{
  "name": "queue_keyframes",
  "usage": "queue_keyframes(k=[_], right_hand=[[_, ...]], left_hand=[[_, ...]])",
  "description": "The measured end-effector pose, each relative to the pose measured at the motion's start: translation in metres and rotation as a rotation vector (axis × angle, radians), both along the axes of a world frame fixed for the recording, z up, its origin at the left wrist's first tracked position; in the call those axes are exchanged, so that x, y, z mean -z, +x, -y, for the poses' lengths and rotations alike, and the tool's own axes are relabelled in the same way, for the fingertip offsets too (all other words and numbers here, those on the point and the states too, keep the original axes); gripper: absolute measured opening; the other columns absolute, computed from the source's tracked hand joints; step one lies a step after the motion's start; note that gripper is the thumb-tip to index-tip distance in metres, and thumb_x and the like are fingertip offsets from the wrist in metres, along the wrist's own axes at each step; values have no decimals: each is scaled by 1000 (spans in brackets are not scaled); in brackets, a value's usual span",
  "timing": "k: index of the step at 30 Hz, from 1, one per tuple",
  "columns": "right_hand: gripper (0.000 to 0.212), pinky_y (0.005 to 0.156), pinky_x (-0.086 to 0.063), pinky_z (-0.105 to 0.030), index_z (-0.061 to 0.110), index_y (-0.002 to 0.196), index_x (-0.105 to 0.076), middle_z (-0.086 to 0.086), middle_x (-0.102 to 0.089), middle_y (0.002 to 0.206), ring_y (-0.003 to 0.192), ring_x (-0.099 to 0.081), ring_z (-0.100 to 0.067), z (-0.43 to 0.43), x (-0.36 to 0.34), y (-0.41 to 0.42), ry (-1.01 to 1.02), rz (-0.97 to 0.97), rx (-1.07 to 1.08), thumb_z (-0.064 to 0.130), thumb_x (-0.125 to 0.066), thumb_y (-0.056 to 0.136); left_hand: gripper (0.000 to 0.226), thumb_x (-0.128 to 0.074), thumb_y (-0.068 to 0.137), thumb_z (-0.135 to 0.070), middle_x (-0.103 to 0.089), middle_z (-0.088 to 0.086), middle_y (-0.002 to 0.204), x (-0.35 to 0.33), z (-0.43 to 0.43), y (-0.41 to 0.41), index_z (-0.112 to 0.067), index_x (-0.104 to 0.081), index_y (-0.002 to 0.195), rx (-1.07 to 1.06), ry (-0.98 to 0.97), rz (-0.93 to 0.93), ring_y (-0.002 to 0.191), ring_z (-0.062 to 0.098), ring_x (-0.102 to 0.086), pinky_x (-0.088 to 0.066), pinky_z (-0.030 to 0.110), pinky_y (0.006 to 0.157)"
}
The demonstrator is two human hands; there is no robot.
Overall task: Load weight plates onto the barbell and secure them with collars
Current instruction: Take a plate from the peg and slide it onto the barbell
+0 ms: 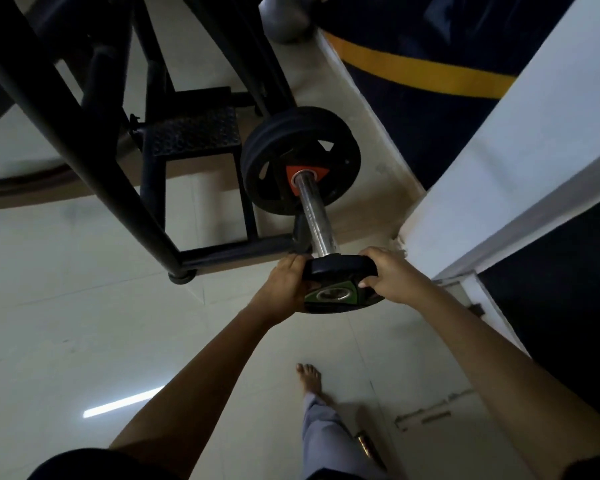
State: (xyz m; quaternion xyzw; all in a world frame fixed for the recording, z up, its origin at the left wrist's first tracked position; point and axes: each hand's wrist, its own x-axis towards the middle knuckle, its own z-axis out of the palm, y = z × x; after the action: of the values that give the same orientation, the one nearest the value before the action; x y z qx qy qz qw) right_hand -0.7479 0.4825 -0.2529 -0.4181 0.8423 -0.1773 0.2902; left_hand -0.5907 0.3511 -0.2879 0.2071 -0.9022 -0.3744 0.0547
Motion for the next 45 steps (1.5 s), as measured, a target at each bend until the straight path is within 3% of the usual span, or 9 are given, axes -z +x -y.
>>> queue_keyframes(k=[9,11,14,18,23,29,33,39,45], right_hand=[[43,90,-44,-24,15,117,-53,-2,-52,113,107,-50,-17,-41,-89,153,-461,114,49,7,-68,77],[45,83,-42,-10,16,117,-53,1,-52,110,103,-50,-13,-38,-110,185,-548,107,43,6,-68,76],[46,79,-38,-3,17,117,-55,5,-53,107,101,-50,-9,-23,-142,235,-640,81,-43,6,-69,75],[47,81,-35,5,18,116,-56,-2,-55,113,106,-50,-10,7,-179,286,-728,125,-179,2,-70,74],[46,93,-45,-25,30,108,-57,0,-62,109,105,-56,-14,52,-225,341,-842,197,-329,3,-71,73],[47,89,-47,-16,21,114,-58,-2,-61,112,103,-57,-12,96,-279,394,-944,227,-492,3,-71,73],[46,69,-44,1,15,115,-57,7,-58,97,87,-55,4,118,-307,419,-982,263,-536,-2,-69,74],[46,77,-49,-12,12,114,-58,7,-58,96,90,-57,-6,149,-344,431,-1012,246,-504,-2,-71,72],[44,62,-47,-5,12,113,-59,9,-58,89,79,-55,1,165,-352,425,-987,226,-473,-2,-71,73]], left_hand=[[37,-56,86,-13,-45,6,112,-94,-34,152,-11,-44,121,-146,-37,-305,103,13,-40,-38,29,91],[37,-57,86,-12,-47,9,111,-118,-34,185,-9,-45,121,-190,-94,-346,103,16,-41,-36,27,89],[38,-59,83,-8,-46,6,106,-156,-32,244,-4,-46,119,-287,-181,-414,101,16,-40,-30,16,82],[40,-58,84,-7,-43,2,107,-198,-26,311,-6,-45,122,-416,-264,-438,104,16,-40,-29,16,84],[36,-55,86,-8,-49,6,111,-248,-8,380,-11,-45,120,-530,-394,-473,105,17,-45,-39,32,91],[35,-54,85,-13,-52,14,114,-297,18,441,-7,-46,120,-635,-521,-503,109,30,-48,-42,51,94],[39,-56,84,-4,-52,19,117,-328,39,461,-3,-46,121,-688,-550,-523,109,32,-49,-43,52,94],[38,-56,85,-5,-53,14,114,-366,71,469,-6,-46,122,-680,-467,-552,107,28,-52,-46,50,93],[37,-57,85,-6,-53,6,107,-373,92,461,-8,-48,121,-662,-417,-541,104,25,-53,-47,48,92]])
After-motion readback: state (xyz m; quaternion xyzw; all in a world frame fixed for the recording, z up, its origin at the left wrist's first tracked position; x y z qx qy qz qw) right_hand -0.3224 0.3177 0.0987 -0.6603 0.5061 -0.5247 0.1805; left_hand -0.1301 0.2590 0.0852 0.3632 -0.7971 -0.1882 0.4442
